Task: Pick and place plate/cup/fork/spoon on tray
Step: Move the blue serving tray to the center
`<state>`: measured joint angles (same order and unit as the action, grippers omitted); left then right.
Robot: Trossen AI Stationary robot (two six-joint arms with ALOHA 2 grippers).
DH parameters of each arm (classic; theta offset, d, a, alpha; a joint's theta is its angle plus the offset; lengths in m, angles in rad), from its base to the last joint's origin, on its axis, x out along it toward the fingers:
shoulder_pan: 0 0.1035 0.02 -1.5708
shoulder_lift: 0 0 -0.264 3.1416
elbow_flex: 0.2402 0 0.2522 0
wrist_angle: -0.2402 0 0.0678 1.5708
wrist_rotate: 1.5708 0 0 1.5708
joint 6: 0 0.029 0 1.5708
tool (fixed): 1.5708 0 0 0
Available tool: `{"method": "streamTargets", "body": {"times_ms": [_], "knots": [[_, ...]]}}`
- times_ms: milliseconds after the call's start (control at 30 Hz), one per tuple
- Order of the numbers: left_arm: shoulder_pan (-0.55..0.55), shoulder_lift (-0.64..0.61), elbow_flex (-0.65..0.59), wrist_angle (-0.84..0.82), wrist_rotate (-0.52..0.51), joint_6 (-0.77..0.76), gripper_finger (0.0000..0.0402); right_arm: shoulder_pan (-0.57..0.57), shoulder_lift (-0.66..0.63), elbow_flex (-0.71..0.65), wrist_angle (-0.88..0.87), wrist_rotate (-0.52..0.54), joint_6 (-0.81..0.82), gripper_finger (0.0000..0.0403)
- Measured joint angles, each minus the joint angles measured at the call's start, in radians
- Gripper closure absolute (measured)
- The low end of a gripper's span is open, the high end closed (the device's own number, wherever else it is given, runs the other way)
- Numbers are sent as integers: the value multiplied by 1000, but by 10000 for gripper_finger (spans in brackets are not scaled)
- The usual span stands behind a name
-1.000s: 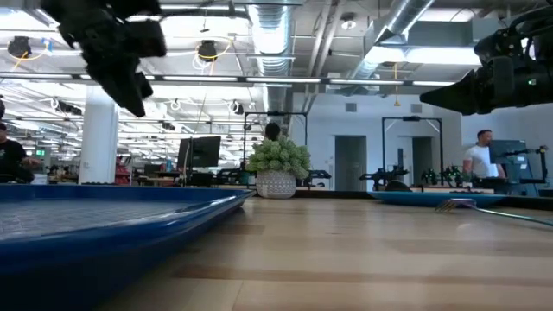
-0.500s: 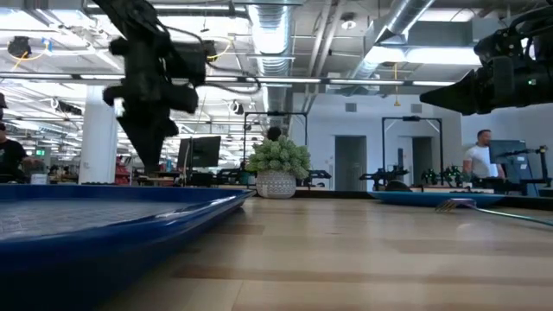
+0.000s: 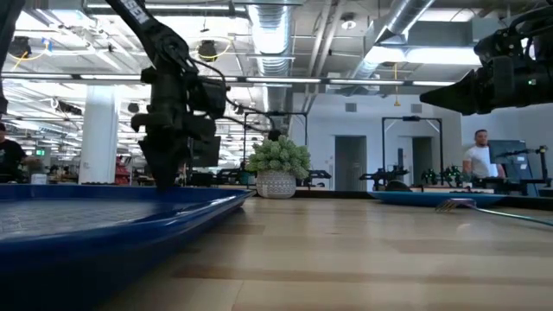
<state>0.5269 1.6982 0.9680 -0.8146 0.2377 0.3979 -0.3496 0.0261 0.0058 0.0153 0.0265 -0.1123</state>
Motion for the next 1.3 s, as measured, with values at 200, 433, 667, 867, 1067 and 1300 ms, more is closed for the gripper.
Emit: {"method": "streamTargets", "body": {"times_ms": [200, 433, 667, 867, 1067, 1300], "knots": [[2, 48, 5, -18, 23, 42, 228, 0, 0, 0, 0, 0, 0, 369], [2, 53, 3, -42, 42, 120, 319, 0, 0, 0, 0, 0, 0, 369], [9, 55, 1, -59, 80, 158, 377, 0, 0, 0, 0, 0, 0, 369], [38, 56, 61, -138, 126, 118, 378, 0, 0, 0, 0, 0, 0, 369], [83, 56, 157, -218, 195, 32, 380, 0, 0, 0, 0, 0, 0, 369], [140, 50, 171, -186, 350, -150, 385, 0, 0, 0, 0, 0, 0, 369]]}}
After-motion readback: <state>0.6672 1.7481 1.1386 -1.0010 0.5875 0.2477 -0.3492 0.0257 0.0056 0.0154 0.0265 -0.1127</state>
